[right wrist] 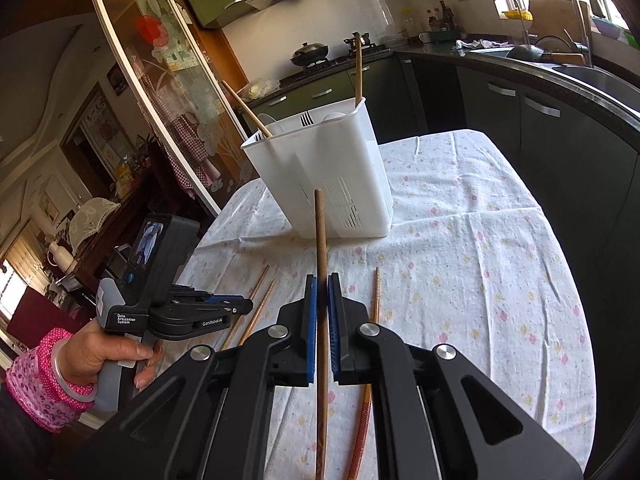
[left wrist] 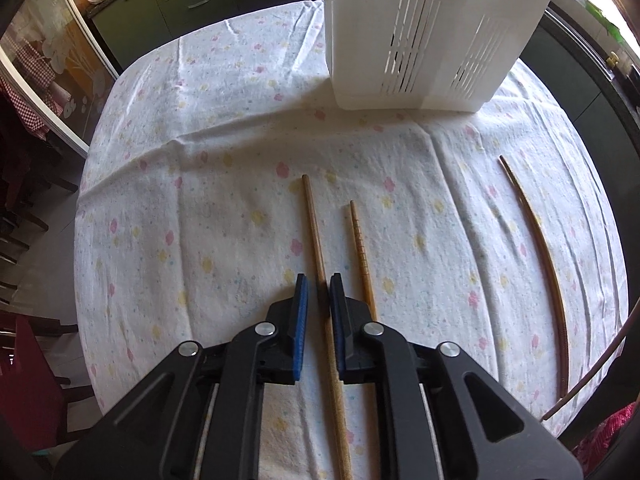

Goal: Organize utensils
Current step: 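Lift both chopsticks upright and drop them into the white basket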

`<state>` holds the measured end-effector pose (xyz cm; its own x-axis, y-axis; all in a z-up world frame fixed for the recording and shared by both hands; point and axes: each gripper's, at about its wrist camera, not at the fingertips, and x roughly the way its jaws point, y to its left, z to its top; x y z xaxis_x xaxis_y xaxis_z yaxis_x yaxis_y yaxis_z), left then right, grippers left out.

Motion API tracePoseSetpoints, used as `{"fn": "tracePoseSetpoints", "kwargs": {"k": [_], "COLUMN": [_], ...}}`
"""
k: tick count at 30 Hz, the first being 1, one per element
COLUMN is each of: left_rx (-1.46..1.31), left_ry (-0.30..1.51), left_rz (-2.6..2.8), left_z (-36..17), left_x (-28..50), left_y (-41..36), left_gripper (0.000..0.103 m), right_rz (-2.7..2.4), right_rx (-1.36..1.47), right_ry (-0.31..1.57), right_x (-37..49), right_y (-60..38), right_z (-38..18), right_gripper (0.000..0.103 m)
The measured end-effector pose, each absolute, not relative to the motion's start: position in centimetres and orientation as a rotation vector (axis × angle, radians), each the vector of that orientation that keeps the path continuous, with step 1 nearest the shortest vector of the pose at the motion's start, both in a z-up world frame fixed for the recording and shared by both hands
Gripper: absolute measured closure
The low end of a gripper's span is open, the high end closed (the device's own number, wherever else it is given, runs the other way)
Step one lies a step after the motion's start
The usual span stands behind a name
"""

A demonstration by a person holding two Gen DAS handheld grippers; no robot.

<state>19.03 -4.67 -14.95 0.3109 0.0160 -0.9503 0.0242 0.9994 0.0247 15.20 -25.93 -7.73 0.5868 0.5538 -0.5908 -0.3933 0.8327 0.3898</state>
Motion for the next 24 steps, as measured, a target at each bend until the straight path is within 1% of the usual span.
{"fn": "tracePoseSetpoints", "kwargs": {"k": [3, 7, 10, 18, 24], "left_rx": [0.027, 0.010, -0.011, -0.044, -0.075], "left_ry": [1.250, 1.233, 1.185, 0.971, 0.817], "left_rz": [-0.027, -0.045, -0.059, -0.111, -0.135], "left_z": [-14.9, -14.6, -13.0, -4.2, 2.3], "left_x": [19.0, 18.6, 18.1, 15.2, 14.8], "left_y": [-4.5, -4.4, -4.0, -3.5, -3.3], "left_gripper": [0.097, 0.098, 0.098, 0.098, 0.098], "right_rz": [0.560, 0.563, 0.564, 0.575, 0.580], "right_rx": [0.229, 0.235, 0.239, 0.238, 0.234], "right_ry": [0.764, 0.762, 0.756, 0.749, 0.744], "right_x": [15.2, 15.2, 15.1, 15.0, 14.8], "right_y": [-25.9, -26.1, -26.2, -26.1, -26.0], "right_z": [-7.7, -7.6, -7.4, -7.1, -6.9], "right_gripper": [0.097, 0.097, 0.097, 0.097, 0.097]}}
